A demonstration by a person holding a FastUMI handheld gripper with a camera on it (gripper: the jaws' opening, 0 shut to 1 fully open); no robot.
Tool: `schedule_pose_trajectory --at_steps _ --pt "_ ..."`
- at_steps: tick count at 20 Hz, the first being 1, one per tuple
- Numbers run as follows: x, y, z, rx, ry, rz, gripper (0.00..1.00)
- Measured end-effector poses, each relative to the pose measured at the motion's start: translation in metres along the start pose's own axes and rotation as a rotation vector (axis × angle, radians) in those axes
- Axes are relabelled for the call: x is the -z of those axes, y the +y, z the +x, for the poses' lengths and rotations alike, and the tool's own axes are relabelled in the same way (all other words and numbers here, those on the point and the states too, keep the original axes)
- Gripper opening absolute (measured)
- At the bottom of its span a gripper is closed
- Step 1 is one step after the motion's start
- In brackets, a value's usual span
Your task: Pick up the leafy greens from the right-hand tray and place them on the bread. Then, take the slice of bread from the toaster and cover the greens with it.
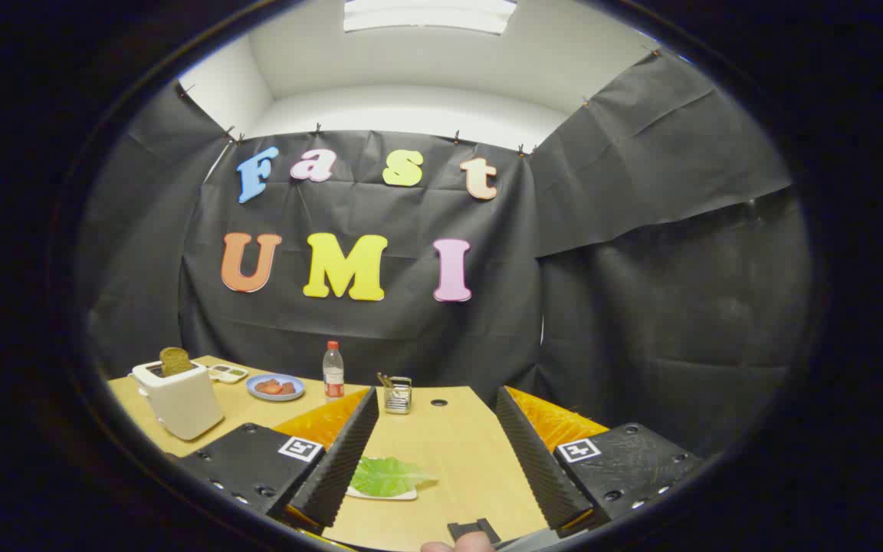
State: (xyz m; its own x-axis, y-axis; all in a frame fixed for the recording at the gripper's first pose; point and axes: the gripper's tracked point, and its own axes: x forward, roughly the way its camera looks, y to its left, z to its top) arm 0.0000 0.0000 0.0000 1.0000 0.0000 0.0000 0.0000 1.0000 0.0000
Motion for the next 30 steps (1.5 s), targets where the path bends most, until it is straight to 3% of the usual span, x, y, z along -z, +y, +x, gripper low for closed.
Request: schedule_pose_trajectory --at_steps 7,17,30 --pt "0.005 -0.023 -0.019 0.023 0.012 0.002 0.95" --pt "0.003 -0.017 -0.027 -0.01 0.052 -0.009 0.95" --pt "0.039 -0.026 -0.03 -0.011 0.138 0.004 0.95"
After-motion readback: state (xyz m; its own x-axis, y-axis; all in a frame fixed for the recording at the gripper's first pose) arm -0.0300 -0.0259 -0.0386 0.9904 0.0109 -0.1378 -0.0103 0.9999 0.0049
